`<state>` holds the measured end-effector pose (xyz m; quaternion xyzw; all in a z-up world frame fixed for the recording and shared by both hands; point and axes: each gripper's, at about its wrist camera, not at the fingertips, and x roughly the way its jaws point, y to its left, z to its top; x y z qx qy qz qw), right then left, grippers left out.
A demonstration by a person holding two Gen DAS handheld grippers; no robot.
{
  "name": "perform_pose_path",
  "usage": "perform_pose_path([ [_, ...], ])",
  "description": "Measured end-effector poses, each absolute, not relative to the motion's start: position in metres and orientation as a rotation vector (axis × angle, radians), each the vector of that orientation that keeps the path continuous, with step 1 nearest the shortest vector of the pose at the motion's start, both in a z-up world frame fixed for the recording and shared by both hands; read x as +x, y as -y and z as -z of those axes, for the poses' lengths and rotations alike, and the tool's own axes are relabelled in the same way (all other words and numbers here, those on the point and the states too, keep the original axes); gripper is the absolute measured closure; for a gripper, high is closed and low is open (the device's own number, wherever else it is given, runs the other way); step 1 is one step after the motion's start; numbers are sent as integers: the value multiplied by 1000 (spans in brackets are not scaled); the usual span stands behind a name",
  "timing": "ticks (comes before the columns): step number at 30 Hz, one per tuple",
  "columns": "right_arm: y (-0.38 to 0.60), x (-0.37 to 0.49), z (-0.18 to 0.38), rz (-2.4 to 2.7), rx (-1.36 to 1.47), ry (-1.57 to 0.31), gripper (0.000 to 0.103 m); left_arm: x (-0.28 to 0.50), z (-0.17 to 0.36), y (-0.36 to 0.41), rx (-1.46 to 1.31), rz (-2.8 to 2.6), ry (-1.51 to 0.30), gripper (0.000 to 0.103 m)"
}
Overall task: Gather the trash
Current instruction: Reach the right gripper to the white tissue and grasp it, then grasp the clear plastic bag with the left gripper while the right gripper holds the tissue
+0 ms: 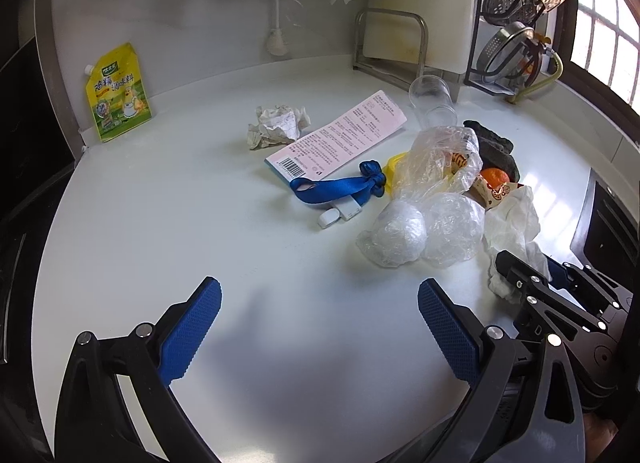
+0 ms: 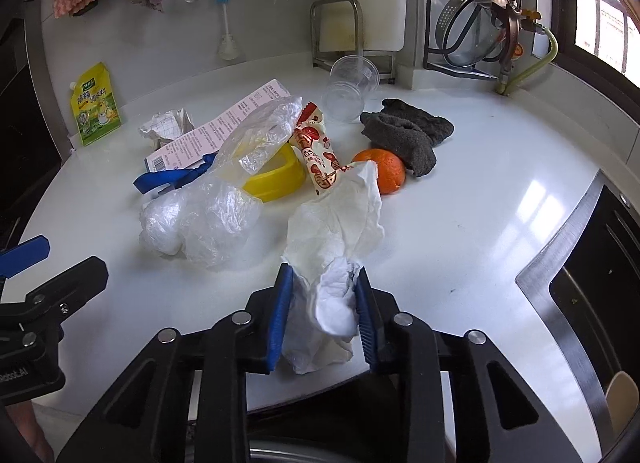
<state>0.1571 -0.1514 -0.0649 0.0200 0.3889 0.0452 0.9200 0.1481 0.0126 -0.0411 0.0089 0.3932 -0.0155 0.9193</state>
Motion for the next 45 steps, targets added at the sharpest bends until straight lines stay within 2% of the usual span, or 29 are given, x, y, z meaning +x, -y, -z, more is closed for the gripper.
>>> perform_pose_path([
  [14, 227, 104, 54, -30, 218, -745, 78, 179, 40, 35, -4, 133, -817, 6],
  [26, 237, 94, 62, -42, 275, -737, 78, 206, 61, 61, 95, 71, -823, 7],
  [27, 237, 94, 63, -44, 277, -739, 78, 206, 61, 63, 105, 71, -817, 9],
  [30, 237, 91, 65, -48, 277, -742, 78, 206, 62, 69, 128, 91, -816, 34],
  [32, 236, 89, 66, -49, 279, -743, 78, 205, 63, 70, 130, 101, -819, 42],
  [34, 237, 89, 66, -51, 280, -743, 78, 202, 62, 70, 128, 108, -811, 56],
  [36, 237, 87, 65, -52, 280, -742, 78, 197, 58, 68, 123, 120, -800, 63],
  [45, 232, 74, 61, -53, 271, -738, 78, 158, 35, 59, 116, 141, -745, 65],
])
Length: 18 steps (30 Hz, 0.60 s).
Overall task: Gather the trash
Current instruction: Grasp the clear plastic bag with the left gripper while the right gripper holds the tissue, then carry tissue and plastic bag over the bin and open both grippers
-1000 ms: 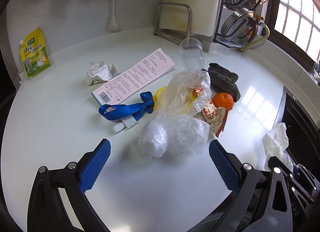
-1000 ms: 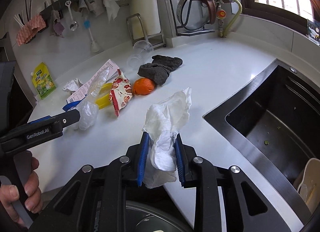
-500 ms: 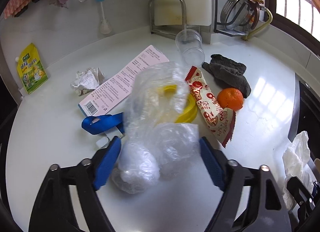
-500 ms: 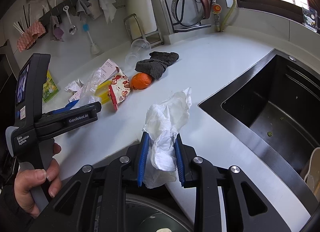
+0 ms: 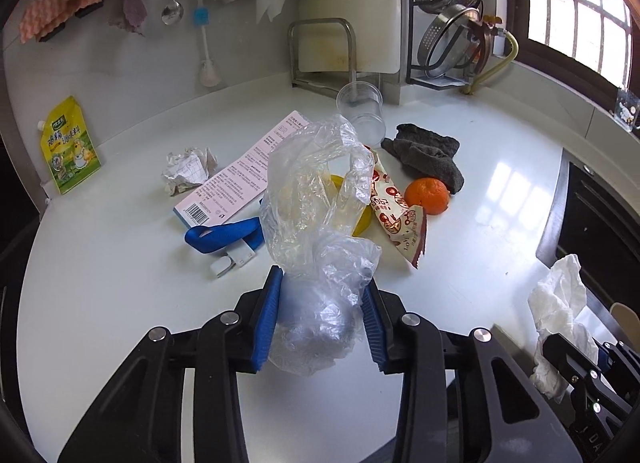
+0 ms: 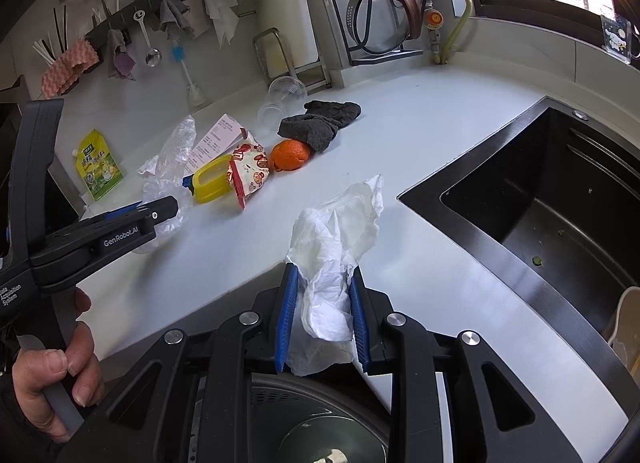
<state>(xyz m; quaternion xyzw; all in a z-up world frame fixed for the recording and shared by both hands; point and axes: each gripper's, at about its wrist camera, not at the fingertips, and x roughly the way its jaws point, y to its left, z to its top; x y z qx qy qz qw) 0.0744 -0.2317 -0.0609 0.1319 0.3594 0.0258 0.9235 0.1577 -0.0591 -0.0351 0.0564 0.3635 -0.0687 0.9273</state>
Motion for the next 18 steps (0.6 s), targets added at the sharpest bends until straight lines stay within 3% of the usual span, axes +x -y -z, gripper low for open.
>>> perform_pose_path([
  [18, 197, -31, 58, -94, 207, -731, 78, -5, 45, 43, 162, 227, -701, 65],
])
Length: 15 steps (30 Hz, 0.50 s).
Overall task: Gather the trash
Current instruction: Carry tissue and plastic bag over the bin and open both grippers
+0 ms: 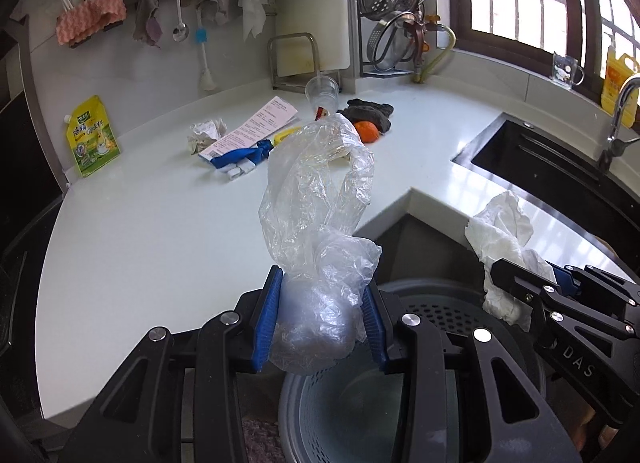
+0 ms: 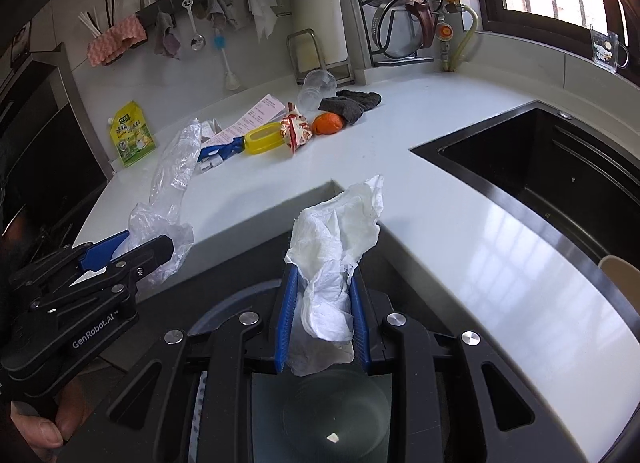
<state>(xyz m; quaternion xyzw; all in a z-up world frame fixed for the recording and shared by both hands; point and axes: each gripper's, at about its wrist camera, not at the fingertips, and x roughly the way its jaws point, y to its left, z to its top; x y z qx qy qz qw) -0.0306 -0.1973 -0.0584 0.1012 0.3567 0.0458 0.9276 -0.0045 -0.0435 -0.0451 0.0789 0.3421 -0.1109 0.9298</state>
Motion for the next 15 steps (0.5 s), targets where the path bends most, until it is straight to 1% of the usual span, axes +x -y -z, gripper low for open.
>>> perform_pose_path([
  [7, 195, -67, 82, -98, 199, -787, 78, -37, 65, 44, 166, 270, -762, 65],
  [12, 195, -76, 89, -97, 198, -809, 78, -43, 74, 45, 161, 282, -793, 61],
  [15, 196, -77, 92, -95, 199, -822, 78, -44, 81, 42, 154, 278, -820, 61],
])
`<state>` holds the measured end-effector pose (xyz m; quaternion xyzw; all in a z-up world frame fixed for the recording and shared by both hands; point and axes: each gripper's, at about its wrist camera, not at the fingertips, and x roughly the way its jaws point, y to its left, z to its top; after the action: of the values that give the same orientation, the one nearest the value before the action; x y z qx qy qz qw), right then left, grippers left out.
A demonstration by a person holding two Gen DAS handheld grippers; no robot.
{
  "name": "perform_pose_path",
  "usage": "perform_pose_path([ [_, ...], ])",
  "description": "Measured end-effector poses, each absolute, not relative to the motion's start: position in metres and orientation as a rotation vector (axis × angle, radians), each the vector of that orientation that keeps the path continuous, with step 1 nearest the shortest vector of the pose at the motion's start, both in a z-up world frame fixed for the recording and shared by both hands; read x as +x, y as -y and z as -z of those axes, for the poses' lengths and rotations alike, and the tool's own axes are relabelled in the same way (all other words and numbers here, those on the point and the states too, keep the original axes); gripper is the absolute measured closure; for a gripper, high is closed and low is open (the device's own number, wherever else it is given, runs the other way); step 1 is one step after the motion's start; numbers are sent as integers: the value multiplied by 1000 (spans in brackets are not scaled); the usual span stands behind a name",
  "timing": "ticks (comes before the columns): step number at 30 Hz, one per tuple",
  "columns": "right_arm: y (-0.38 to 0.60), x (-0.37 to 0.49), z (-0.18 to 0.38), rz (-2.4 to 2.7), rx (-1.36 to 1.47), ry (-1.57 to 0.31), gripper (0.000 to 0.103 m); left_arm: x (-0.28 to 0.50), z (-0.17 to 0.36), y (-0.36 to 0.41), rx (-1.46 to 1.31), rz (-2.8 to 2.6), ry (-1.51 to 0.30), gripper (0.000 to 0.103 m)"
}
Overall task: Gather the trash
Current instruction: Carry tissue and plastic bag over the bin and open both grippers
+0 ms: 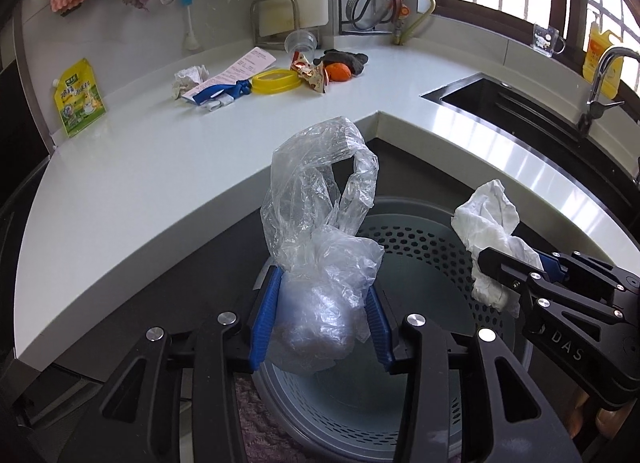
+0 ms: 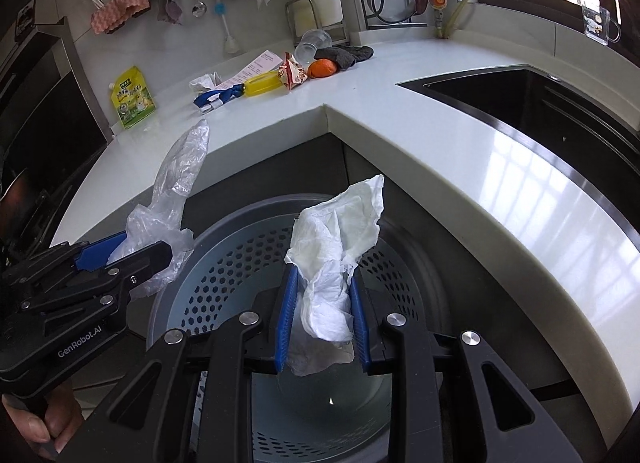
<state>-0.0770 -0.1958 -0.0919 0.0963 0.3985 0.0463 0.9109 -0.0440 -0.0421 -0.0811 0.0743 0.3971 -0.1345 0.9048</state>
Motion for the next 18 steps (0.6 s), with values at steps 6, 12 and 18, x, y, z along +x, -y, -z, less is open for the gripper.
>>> perform_pose_path([
  [6, 195, -77, 102, -106, 211, -849, 78, -44, 90, 40, 148, 275, -850, 61],
  [12, 193, -75, 109, -112, 211, -872, 78, -44, 94, 40, 144, 274, -864, 58],
  [18, 194, -74, 110, -105, 212, -874, 77, -43, 97, 40, 147, 276, -872, 55],
])
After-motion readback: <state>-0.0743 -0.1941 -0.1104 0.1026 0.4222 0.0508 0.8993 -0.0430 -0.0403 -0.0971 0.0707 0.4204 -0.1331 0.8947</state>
